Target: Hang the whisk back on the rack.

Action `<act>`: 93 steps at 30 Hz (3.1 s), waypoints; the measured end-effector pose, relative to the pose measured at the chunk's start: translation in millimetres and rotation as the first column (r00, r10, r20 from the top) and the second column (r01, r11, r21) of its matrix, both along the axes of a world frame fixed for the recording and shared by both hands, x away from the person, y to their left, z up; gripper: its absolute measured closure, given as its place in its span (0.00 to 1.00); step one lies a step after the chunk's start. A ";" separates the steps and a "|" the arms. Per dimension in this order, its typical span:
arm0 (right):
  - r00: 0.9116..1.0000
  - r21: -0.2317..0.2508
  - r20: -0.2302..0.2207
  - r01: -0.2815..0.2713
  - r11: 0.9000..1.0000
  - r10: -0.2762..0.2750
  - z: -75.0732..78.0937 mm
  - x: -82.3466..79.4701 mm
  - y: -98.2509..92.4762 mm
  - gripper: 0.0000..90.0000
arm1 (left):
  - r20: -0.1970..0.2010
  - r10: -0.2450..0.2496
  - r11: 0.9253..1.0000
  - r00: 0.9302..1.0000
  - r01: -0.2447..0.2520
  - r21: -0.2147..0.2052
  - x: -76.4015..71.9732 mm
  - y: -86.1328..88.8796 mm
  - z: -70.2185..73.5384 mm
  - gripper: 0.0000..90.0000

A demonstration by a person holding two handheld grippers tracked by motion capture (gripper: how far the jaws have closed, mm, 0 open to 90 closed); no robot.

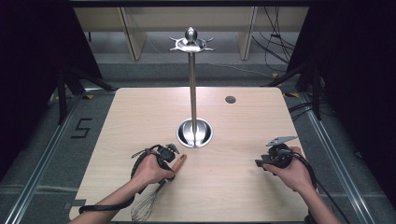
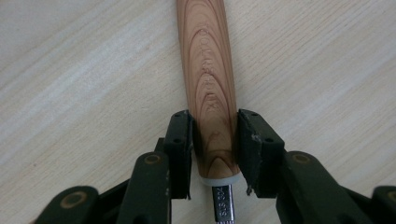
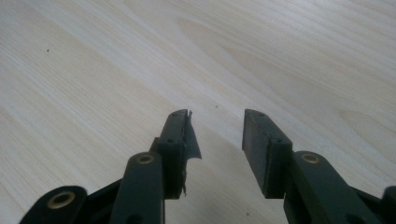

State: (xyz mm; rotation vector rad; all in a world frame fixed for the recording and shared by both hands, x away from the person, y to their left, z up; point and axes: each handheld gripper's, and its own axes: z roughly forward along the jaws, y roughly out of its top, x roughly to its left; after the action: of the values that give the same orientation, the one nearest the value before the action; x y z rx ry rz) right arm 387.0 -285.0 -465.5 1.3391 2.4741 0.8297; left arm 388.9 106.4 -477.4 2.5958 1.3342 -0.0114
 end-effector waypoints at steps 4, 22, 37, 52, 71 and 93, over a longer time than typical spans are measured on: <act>1.000 0.009 0.014 0.005 1.000 -0.005 -1.1 -0.1 0.2 0.69 | -0.011 0.028 0.997 1.000 -0.029 -0.067 -0.2 8.1 -0.3 0.75; 0.999 0.006 0.043 0.004 1.000 -0.005 -1.2 0.1 0.5 0.69 | 0.234 0.113 0.956 0.966 -0.042 -0.291 -7.5 52.5 41.0 0.76; 0.999 0.012 0.054 0.006 1.000 -0.006 -0.6 -0.5 1.1 0.69 | 0.408 0.179 0.917 0.895 -0.002 -0.398 -20.9 75.7 64.8 0.76; 0.999 0.011 0.052 0.003 1.000 -0.004 3.7 -1.4 0.5 0.69 | 0.592 0.288 0.854 0.753 0.079 -0.515 -26.7 82.4 81.6 0.76; 0.996 0.032 0.088 0.009 0.999 -0.012 1.8 -0.6 0.9 0.68 | 0.680 0.298 0.829 0.670 0.171 -0.532 -18.8 84.4 104.8 0.76; 0.997 0.047 0.069 0.018 0.999 -0.021 3.5 -0.8 1.0 0.68 | 0.721 0.298 0.829 0.626 0.205 -0.520 -1.2 80.3 134.6 0.76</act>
State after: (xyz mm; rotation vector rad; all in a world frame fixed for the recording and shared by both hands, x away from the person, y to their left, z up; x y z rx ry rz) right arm 386.2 -284.0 -461.9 1.3240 2.3990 0.9182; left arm 387.7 186.7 -342.8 1.6845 0.8585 0.5901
